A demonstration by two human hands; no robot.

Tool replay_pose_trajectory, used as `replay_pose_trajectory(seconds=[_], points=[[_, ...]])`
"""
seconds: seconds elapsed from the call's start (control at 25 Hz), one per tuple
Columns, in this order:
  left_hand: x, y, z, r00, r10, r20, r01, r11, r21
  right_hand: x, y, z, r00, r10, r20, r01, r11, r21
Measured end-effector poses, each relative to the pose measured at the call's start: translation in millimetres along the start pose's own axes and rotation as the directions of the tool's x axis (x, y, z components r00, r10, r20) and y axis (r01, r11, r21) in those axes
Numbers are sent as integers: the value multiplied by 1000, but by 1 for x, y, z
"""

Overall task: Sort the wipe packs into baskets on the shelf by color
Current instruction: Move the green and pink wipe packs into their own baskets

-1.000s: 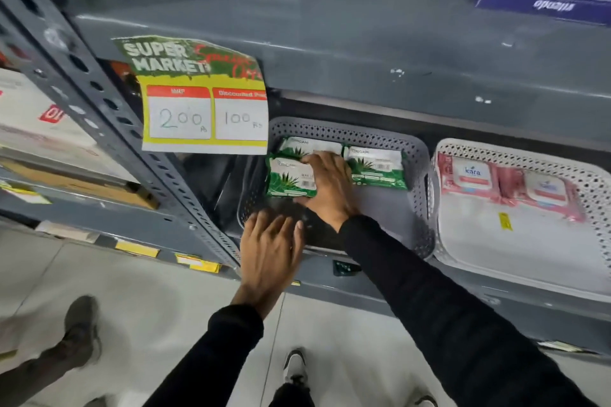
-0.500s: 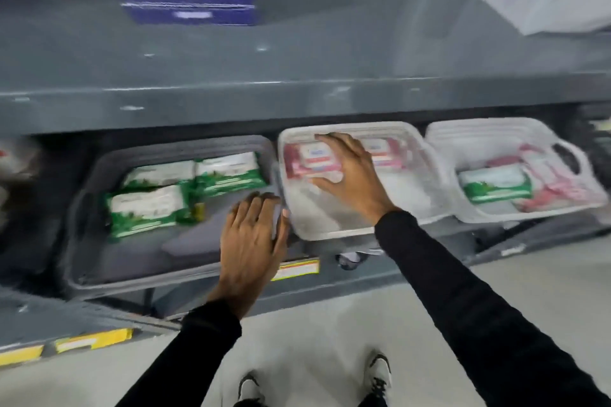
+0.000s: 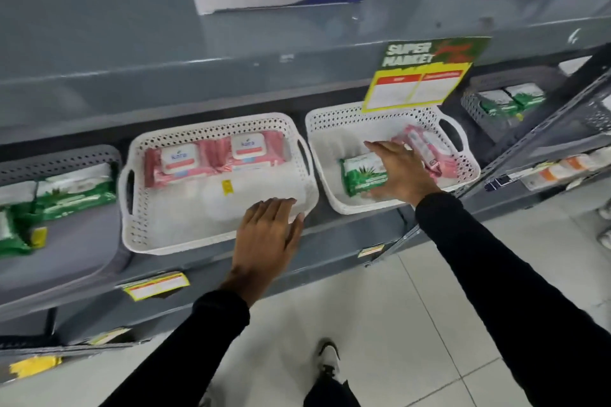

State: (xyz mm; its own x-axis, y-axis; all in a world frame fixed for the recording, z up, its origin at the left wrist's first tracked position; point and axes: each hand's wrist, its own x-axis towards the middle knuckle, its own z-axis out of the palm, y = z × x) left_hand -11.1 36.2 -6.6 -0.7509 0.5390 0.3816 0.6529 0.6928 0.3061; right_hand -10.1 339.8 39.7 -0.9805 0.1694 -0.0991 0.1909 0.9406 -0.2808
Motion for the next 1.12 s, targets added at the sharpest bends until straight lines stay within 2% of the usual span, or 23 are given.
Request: replay_pose_trajectory(seconds=[0.12, 0.28, 0.4, 0.56, 0.72, 0.88, 1.12], points=[[6, 21, 27, 999, -13, 49, 9, 996, 87, 10, 30, 11, 996, -76, 38, 79, 993, -93], [3, 28, 37, 996, -84, 30, 80, 990, 117, 17, 44, 24, 992, -127, -9, 126, 991, -36], [3, 23, 35, 995, -74, 61, 68, 994, 89, 14, 43, 24, 983, -139, -119, 143, 989, 28], [-6, 5, 19, 991, -107, 76, 101, 991, 87, 3, 19, 9, 945, -30, -325, 115, 963, 245], [-31, -42, -24, 986, -165, -32, 166, 985, 37, 5, -70, -4, 891, -76, -447, 240, 916, 321], [-73, -116, -83, 959, -239, -155, 253, 965, 76, 14, -210, 21, 864, -236, -444, 405, 851, 334], [-162, -251, -159, 896, -413, -164, 439, 880, 179, 31, -422, 107, 854, -426, -298, 507, 808, 300]])
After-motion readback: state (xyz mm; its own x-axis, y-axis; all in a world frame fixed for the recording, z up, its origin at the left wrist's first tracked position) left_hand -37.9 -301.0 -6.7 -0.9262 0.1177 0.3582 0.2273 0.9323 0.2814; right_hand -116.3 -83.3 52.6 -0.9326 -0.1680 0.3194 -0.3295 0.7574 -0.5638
